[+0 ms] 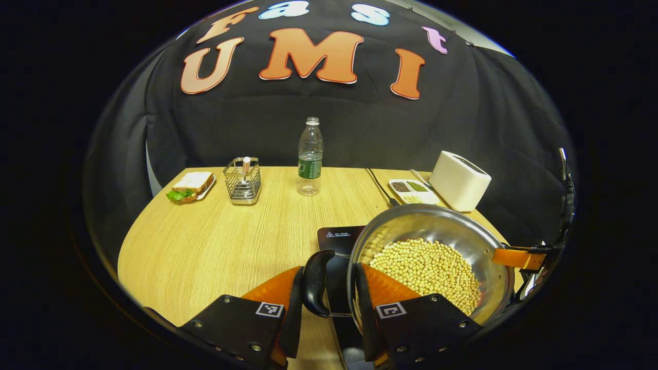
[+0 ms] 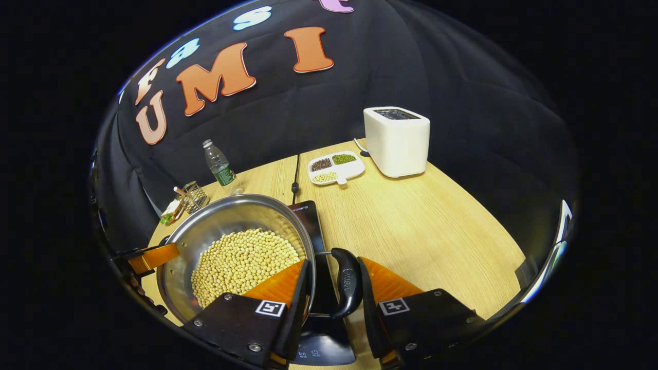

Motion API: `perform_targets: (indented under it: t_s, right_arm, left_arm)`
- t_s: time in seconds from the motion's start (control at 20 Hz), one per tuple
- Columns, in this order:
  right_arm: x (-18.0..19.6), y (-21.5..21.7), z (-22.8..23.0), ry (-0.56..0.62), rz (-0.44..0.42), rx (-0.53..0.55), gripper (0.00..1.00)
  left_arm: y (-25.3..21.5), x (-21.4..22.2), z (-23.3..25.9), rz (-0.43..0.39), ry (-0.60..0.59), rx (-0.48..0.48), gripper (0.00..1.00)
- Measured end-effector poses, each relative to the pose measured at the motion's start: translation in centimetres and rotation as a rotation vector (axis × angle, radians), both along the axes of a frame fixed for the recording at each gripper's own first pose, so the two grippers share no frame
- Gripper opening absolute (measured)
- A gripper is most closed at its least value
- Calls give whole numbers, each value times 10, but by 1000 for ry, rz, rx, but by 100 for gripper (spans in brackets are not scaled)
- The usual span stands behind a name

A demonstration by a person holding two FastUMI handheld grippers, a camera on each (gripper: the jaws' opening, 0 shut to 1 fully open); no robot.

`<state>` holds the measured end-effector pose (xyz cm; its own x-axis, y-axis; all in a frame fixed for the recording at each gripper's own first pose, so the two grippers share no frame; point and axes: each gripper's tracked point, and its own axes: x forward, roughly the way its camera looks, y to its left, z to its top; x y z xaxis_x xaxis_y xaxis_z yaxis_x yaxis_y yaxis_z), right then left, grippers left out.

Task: First push the handle of the pot to place it horizontally, then grasp the pot with both hands and set it on the induction cooktop.

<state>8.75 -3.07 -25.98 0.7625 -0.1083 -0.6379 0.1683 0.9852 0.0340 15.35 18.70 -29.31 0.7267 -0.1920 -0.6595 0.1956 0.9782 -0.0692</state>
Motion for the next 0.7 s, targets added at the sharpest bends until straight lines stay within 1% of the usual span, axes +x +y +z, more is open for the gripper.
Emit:
perform_targets:
  t_s: [0.05, 0.1, 0.15, 0.2, 0.25, 0.3, 0.35, 0.4, 0.45, 0.55, 0.7]
  right_arm:
    - [0, 1, 0, 0, 11, -4, 52]
    - [0, 3, 4, -8, 23, -3, 56]
    - [1, 1, 10, -29, 23, -16, 58]
    - [1, -2, 17, -44, 25, -38, 63]
    - [0, -4, 25, -56, 32, -59, 69]
    - [-3, -4, 35, -76, 35, -70, 84]
    - [-7, -4, 45, -93, 36, -76, 92]
    - [-9, -5, 54, -114, 33, -83, 95]
    - [-12, -6, 65, -136, 31, -90, 95]
    - [-18, -7, 87, -179, 32, -108, 95]
    - [-28, -6, 130, -274, 43, -143, 95]
  left_arm:
    - [1, 0, -2, -9, 6, 1, 50]
    - [3, -2, -1, -7, 16, -7, 50]
    - [4, -2, -2, -1, 25, -29, 51]
    - [5, 0, 0, 7, 8, -42, 53]
    - [13, 1, 11, 19, -31, -24, 55]
    - [19, 3, 28, 28, -83, 6, 58]
    - [27, 4, 48, 43, -134, 40, 63]
    - [32, 4, 68, 57, -181, 70, 71]
    - [39, 2, 88, 70, -219, 91, 71]
    - [50, -6, 131, 99, -288, 105, 71]
    - [66, -12, 179, 125, -376, 86, 70]
